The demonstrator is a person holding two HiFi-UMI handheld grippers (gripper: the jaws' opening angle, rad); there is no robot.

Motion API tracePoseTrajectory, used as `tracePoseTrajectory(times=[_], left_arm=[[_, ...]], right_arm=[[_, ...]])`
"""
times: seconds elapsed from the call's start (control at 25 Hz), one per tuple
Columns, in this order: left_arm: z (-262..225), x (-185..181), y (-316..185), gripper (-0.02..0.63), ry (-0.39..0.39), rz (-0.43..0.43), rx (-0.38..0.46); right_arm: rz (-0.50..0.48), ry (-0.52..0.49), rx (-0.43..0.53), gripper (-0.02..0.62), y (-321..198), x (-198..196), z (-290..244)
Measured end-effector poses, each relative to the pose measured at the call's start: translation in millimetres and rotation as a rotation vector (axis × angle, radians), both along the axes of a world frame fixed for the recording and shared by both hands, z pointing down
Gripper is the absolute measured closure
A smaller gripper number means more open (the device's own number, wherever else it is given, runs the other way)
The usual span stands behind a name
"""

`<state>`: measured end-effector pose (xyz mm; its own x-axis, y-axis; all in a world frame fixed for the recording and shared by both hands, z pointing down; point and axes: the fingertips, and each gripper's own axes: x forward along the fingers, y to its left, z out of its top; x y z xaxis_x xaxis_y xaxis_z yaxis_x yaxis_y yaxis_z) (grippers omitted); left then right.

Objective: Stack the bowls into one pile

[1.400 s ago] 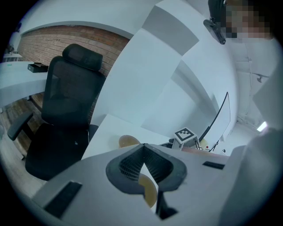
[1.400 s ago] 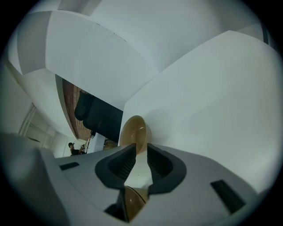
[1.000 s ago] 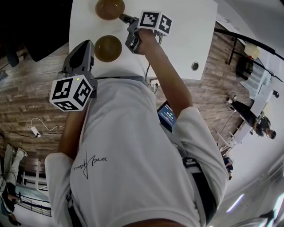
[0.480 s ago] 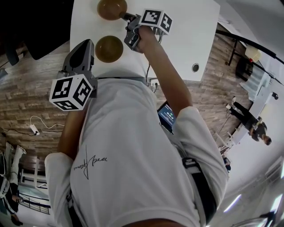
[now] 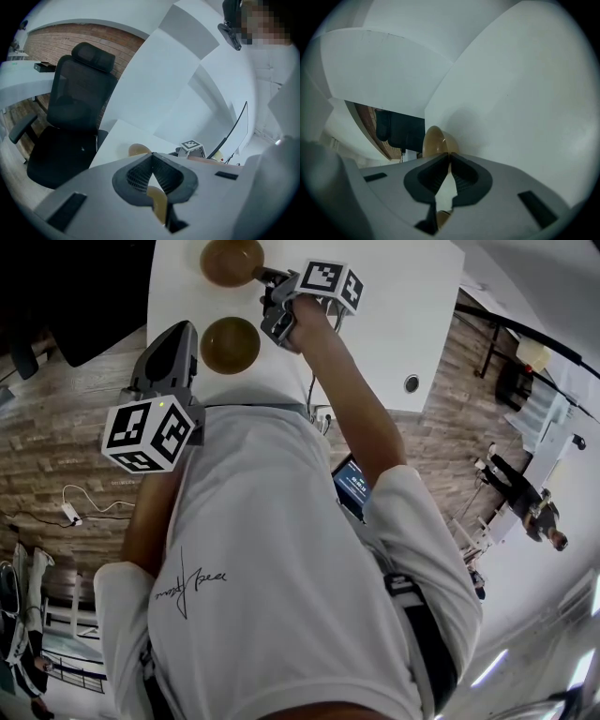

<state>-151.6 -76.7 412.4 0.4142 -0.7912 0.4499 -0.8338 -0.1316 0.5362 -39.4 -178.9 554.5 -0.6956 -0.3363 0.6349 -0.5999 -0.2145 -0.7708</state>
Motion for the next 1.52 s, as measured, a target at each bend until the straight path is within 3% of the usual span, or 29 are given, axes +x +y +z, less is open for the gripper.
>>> tracePoseTrajectory(times=[1.0, 1.52], left_arm=[[-7, -2, 8, 0.603, 0.012, 0.002, 0.025], [-10, 0, 10, 0.603, 0.015, 0.001, 0.043]], right_arm=[[-0.006, -0.088, 0.032, 0.571, 13, -2, -28], [-0.058, -0.112, 0.058, 0.571, 36, -2, -44]])
